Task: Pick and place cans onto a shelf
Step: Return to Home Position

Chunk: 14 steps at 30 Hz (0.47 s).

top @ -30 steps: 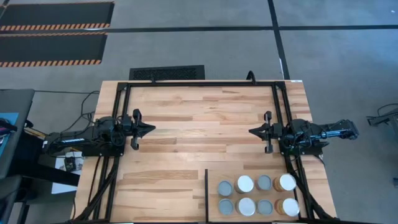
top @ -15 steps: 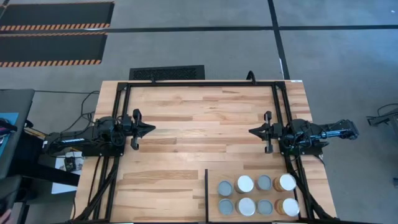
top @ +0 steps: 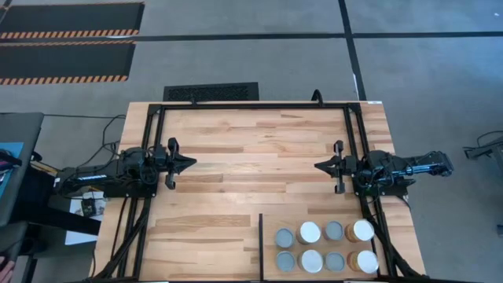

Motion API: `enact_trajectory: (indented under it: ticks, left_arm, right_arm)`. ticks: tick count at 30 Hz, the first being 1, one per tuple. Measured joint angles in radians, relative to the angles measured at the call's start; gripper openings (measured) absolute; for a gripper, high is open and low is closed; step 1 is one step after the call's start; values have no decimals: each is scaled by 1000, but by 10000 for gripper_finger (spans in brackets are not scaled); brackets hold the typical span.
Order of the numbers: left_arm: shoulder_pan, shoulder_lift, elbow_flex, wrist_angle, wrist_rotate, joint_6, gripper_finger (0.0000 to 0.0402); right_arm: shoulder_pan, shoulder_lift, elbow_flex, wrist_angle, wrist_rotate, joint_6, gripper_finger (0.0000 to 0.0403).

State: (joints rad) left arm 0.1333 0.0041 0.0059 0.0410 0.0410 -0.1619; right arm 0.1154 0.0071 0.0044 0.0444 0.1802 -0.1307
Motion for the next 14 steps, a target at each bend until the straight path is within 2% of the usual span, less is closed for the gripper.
enact_trajectory:
  ticks: [14]
  left_arm:
    - [0, 0, 0, 0, 0, 0, 0]
  right_arm:
    - [0, 0, 0, 0, 0, 0, 32]
